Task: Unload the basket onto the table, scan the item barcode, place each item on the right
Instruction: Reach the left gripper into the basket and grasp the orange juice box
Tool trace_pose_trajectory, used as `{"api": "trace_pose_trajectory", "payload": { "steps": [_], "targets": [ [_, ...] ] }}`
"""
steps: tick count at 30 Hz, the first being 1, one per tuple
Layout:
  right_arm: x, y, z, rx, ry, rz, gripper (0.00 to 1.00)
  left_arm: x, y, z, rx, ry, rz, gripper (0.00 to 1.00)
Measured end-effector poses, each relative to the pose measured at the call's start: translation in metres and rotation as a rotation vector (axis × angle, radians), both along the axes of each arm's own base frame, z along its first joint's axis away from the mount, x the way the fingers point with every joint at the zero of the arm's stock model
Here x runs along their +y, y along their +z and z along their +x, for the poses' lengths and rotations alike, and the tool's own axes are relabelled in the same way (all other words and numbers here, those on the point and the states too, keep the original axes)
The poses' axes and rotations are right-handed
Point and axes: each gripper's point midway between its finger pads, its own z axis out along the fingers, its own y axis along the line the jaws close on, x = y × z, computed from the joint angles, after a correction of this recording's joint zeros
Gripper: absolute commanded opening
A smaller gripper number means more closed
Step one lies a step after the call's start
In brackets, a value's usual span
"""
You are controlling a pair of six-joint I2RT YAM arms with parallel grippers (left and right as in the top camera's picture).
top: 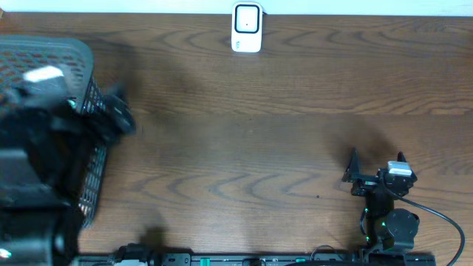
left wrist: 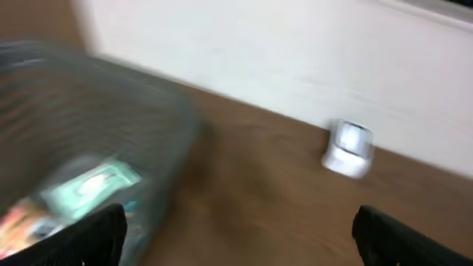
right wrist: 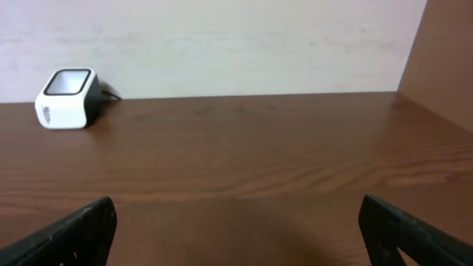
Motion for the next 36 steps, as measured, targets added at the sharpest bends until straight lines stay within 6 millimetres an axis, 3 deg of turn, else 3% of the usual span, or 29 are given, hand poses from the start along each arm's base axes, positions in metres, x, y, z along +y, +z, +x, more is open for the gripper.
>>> {"api": "trace_pose_trajectory", "payload": {
  "steps": [2, 5, 9, 15, 22, 27, 36],
  "targets": [
    [0.000, 0.000, 0.000, 0.001, 0.000, 0.000, 0.99, 0.028, 0.004, 0.001, 0.040, 0.143, -0.038, 0.98],
    [0.000, 0.000, 0.000, 0.000, 0.000, 0.000, 0.99, 0.073, -0.008, 0.001, 0.106, 0.382, -0.140, 0.98],
    [0.000, 0.000, 0.000, 0.000, 0.000, 0.000, 0.99, 0.128, -0.051, -0.007, 0.216, 0.688, -0.307, 0.98],
    [0.000, 0.000, 0.000, 0.000, 0.000, 0.000, 0.99, 0.181, -0.096, -0.025, 0.292, 0.995, -0.489, 0.98],
    [0.000, 0.000, 0.000, 0.000, 0.000, 0.000, 0.99, 0.188, -0.148, -0.035, 0.507, 1.118, -0.575, 0.95],
    [0.000, 0.000, 0.000, 0.000, 0.000, 0.000, 0.99, 0.177, -0.194, -0.067, 0.694, 1.374, -0.732, 0.95],
    [0.000, 0.000, 0.000, 0.000, 0.000, 0.000, 0.99, 0.178, -0.260, -0.099, 0.782, 1.664, -0.856, 0.95]
  ]
}}
